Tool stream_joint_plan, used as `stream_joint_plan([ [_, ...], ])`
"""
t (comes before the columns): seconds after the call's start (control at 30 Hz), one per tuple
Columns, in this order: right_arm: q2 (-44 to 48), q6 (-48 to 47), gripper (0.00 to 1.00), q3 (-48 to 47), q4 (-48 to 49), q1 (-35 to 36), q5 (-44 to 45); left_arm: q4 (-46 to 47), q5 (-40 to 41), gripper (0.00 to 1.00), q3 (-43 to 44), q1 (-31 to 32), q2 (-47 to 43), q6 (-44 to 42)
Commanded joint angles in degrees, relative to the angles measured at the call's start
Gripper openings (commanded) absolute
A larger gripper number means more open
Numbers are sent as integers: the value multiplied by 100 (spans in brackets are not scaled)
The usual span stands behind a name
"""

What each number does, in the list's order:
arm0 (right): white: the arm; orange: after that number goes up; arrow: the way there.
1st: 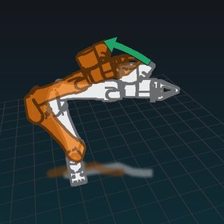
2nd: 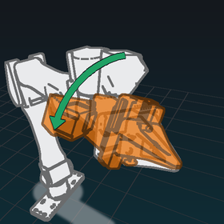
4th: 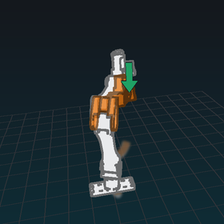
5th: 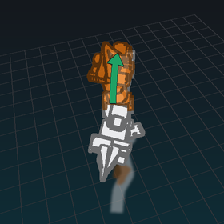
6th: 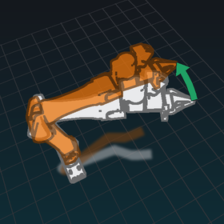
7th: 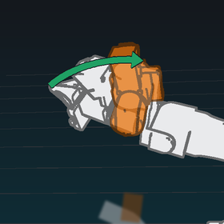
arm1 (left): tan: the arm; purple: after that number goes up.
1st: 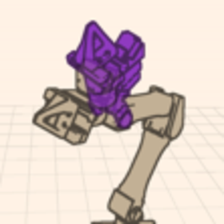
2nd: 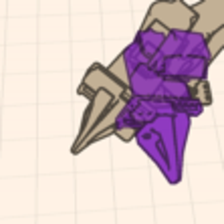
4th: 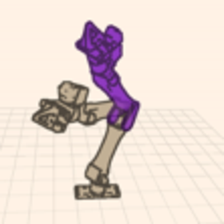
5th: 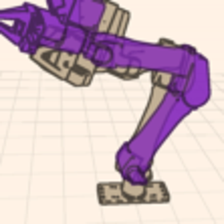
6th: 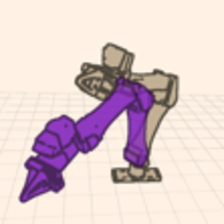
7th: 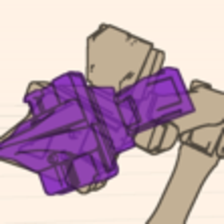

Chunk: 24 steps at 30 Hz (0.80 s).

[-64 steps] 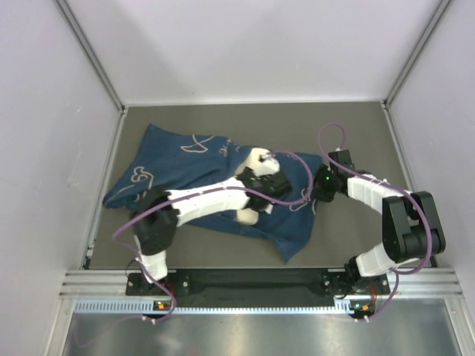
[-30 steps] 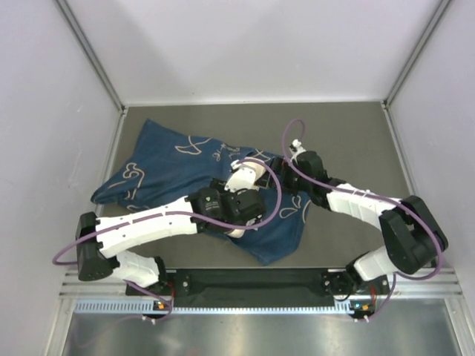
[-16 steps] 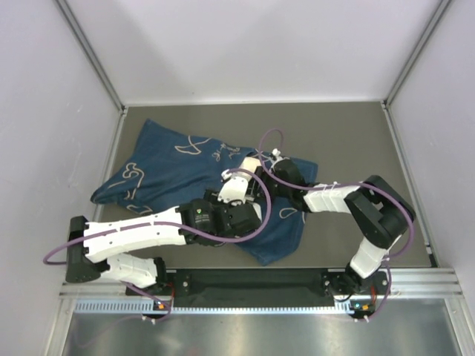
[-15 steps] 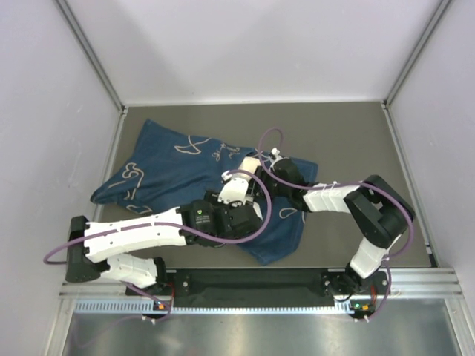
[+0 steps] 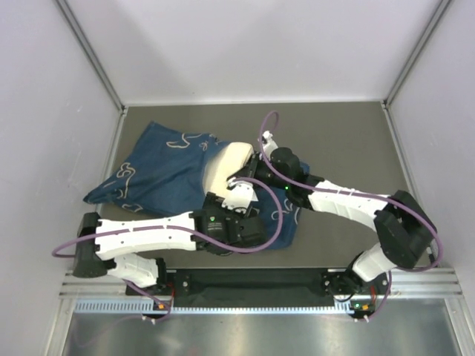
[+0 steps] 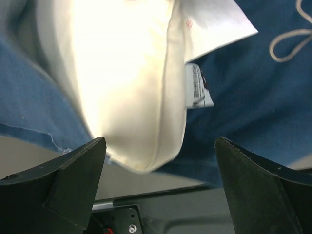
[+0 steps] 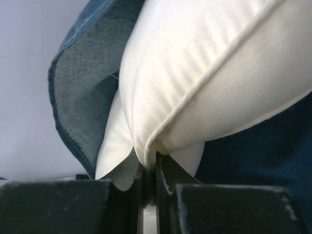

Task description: Put the pillow into the pillowcase

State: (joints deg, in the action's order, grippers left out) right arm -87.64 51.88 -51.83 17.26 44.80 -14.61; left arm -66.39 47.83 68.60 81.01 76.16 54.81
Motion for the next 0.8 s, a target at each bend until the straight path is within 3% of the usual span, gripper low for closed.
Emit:
stream_joint_plan([
  [0.0,501,112,0,-441,227,178,151,-732,648,98,600,20,398,206],
  [0.3,695,191,0,-837,-355,310,248,-2009,1570,98,1559,29,1427,549],
  [0.77,959,358,0,-1259,-882,293,179,-2001,1764,92,1130,-244,1366,479],
])
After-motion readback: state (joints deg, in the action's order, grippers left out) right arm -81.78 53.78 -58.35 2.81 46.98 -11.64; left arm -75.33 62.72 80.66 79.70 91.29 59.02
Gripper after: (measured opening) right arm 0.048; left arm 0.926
